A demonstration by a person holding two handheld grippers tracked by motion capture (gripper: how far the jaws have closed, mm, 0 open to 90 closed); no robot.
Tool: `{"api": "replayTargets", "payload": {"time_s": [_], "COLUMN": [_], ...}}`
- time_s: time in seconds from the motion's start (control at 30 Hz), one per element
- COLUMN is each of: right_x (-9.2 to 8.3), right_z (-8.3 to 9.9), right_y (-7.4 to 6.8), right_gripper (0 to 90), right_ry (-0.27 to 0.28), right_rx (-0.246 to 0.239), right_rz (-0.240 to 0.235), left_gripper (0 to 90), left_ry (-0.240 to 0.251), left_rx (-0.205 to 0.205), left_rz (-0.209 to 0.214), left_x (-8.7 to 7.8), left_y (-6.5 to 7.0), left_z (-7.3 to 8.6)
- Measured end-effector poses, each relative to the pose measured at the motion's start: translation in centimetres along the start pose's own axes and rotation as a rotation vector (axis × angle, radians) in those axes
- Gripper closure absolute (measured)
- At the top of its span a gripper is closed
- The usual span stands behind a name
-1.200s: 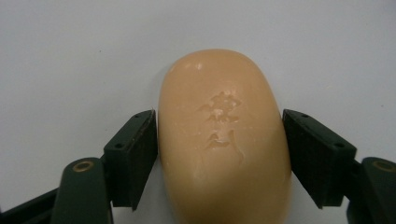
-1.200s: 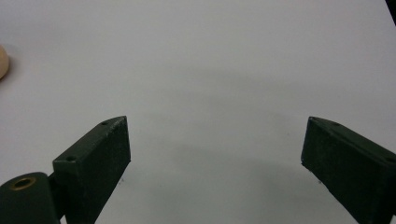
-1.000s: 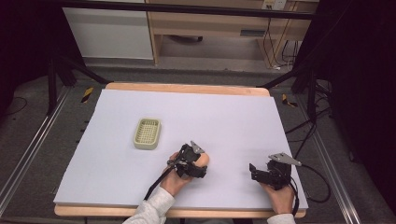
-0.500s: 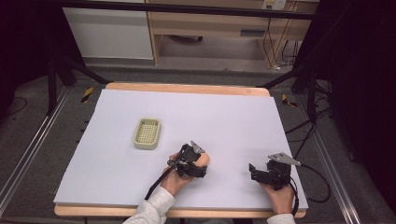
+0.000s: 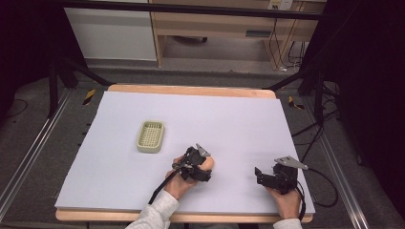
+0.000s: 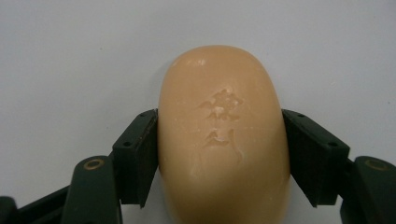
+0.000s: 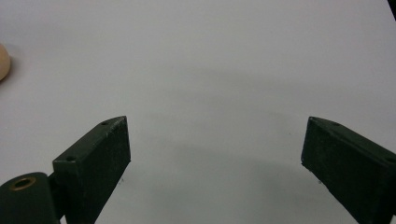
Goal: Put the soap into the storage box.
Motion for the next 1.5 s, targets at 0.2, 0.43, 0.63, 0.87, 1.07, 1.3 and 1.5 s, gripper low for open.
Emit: {"api": "replayTargets", "payload": {"time_s": [0.2, 0.43, 0.63, 0.87, 1.07, 1.3, 1.5], "right_x": [0.0, 0.0, 0.0, 0.0, 0.0, 0.1, 0.0], "right_z": [0.0, 0.0, 0.0, 0.0, 0.0, 0.0, 0.0], "right_y": [0.0, 0.1, 0.0, 0.0, 0.0, 0.0, 0.0], "right_gripper": [8.4, 8.3, 8.4, 8.4, 8.3, 8.4, 8.4], "right_ry": [0.000, 0.001, 0.001, 0.000, 0.001, -0.001, 0.000], "right_rx": [0.000, 0.000, 0.001, 0.002, 0.003, 0.001, 0.005], "right_rz": [0.000, 0.001, 0.001, 0.001, 0.002, 0.004, 0.004], "left_gripper": [31.3, 31.4, 31.4, 31.4, 31.4, 31.4, 31.4], "left_ry": [0.014, 0.030, 0.046, 0.050, 0.059, 0.067, 0.072], "left_rx": [0.004, 0.016, 0.014, 0.024, 0.019, -0.001, -0.022], "left_rz": [0.003, 0.009, 0.012, 0.012, 0.013, -0.001, -0.010], "left_x": [-0.9, -2.4, -3.5, -4.5, -5.5, -6.5, -7.2], "left_y": [-0.1, -0.2, -0.4, -0.6, -1.2, -2.3, -3.1], "left_z": [-0.2, -0.3, -0.5, -0.1, 0.5, 1.5, 2.6]}}
Point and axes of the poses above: each handheld gripper's, and its own axes: x roughly forward along the jaws, z roughly out of its underside, y roughly to its right, the point moved 7 cm from there along x, roughly forward along the jaws, and after that the axes turned 8 degrees about x, right-handed, at the moved point
